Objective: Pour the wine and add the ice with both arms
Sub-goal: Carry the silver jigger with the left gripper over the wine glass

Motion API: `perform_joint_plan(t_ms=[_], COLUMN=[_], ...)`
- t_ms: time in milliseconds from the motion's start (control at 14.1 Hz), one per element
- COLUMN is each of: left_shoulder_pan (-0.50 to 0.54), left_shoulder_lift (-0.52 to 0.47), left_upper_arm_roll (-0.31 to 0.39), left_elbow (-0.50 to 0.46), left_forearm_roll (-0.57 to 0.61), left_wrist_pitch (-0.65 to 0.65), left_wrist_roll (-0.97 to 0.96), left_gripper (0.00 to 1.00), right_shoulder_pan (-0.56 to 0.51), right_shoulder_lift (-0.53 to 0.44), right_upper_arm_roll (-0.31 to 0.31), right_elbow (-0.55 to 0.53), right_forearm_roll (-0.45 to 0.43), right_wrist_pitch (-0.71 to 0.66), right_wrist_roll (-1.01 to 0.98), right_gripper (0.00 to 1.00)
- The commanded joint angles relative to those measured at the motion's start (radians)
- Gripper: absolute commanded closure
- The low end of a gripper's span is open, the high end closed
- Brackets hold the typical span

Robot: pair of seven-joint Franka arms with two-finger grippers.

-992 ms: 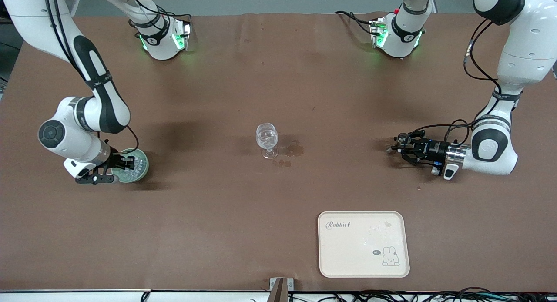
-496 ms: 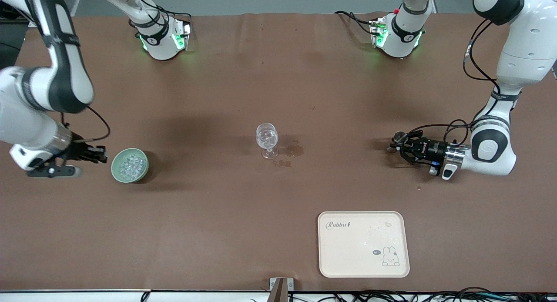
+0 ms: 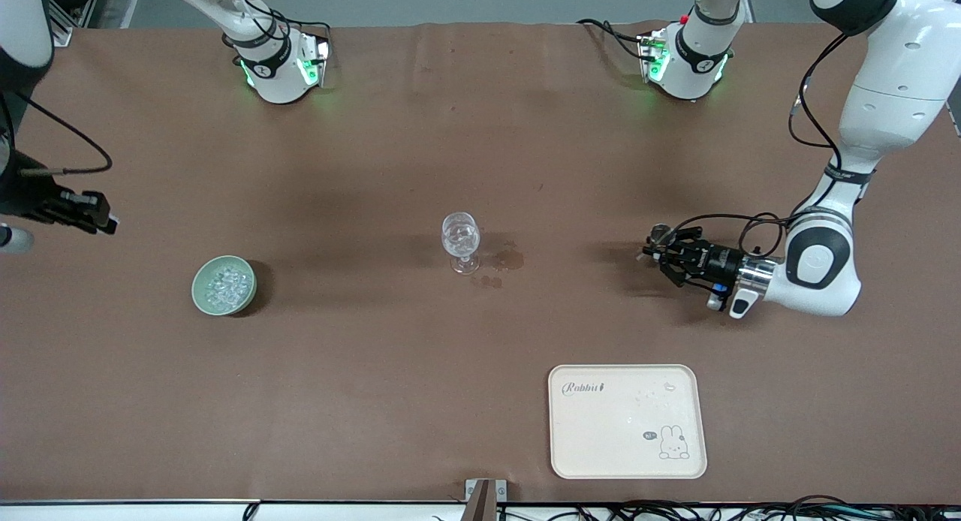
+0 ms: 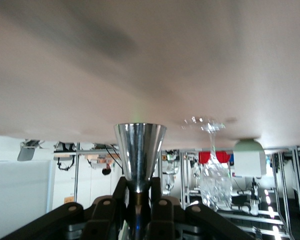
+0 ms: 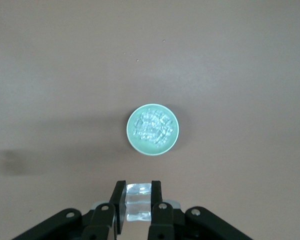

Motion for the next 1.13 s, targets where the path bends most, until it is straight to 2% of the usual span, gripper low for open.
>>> perform_joint_plan(t_ms=[0,142,354,708,1062], left_shoulder_pan=[-0.002,0.000,0.001,-0.006,-0.126], left_shoulder_lift=[-0.041,-0.050,-0.061,-0.075,-0.150], left_upper_arm_roll=[-0.066,-0.146,-0.272,-0.416,-0.423], left_elbow=[-0.004,-0.007,-0.007,-0.012,-0.010], left_forearm_roll=[-0.058,-0.078,-0.090,-0.087,-0.069], left_wrist_pitch=[0.032,0.104,0.227,0.418,0.564], left_wrist_roll=[-0.079,-0.150,-0.299,-0.426,-0.575], left_gripper=[0.99,0.99,0.99,1.00,1.00], right_shoulder_pan=[0.048,0.053,0.053,0.045,0.043], right_shoulder_lift=[-0.082,-0.114,-0.111,-0.106,-0.100], right_upper_arm_roll=[0.005,0.005,0.004,0.002,0.002], right_elbow=[-0.044,-0.092,-0.093,-0.067,-0.061], right_forearm_roll=[0.006,0.006,0.003,-0.007,-0.002], right_wrist_pitch=[-0.040,-0.029,-0.027,-0.029,-0.026], right_wrist_roll=[0.029,0.027,0.025,0.024,0.019], right_gripper=[1.00,1.00,0.99,1.00,1.00])
